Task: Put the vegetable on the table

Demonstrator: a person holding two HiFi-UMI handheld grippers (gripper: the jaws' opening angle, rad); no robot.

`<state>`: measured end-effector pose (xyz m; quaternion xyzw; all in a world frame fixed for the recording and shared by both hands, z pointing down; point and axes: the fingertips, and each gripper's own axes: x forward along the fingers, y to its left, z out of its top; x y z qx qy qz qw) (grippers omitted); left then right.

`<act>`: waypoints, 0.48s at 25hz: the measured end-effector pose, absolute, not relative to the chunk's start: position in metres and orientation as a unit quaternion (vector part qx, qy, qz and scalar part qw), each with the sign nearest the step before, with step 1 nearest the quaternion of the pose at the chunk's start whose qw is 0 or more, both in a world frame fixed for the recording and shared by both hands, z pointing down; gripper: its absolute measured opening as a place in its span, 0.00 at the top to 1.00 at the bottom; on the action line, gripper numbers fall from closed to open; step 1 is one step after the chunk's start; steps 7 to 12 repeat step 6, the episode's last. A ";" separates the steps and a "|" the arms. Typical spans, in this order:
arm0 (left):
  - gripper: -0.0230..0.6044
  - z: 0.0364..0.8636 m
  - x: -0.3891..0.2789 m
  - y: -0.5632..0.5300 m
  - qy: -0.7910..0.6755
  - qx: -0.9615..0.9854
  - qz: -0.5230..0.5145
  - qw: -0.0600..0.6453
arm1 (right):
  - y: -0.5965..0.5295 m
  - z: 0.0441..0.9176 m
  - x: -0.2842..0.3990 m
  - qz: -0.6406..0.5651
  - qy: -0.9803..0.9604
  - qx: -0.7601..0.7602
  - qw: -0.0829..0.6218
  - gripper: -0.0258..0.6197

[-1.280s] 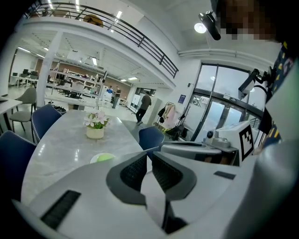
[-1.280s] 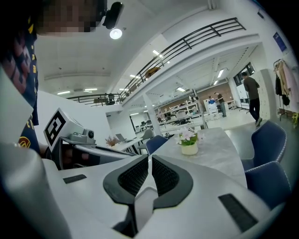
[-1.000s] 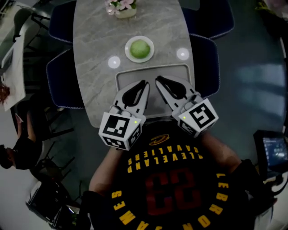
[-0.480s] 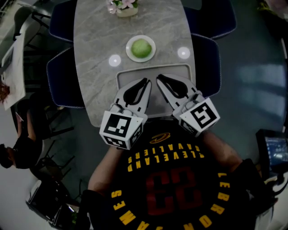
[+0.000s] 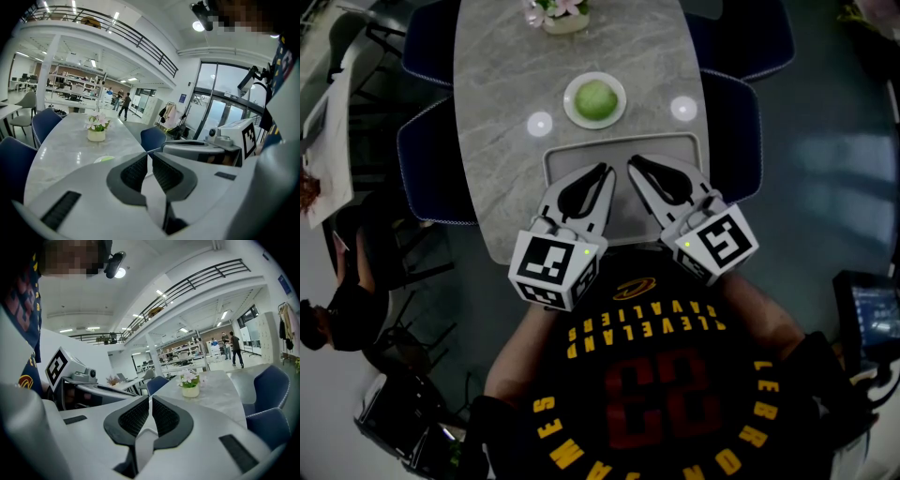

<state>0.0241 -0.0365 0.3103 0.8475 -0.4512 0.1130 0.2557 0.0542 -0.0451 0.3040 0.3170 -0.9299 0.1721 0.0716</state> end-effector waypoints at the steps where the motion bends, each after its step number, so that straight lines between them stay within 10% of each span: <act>1: 0.91 0.310 0.024 -0.038 -0.453 0.846 0.114 0.258 | -0.046 0.304 0.054 0.173 -0.930 0.317 0.072 0.91; 12: 0.91 0.307 0.024 -0.037 -0.452 0.845 0.113 0.263 | -0.045 0.303 0.054 0.176 -0.928 0.320 0.072 0.91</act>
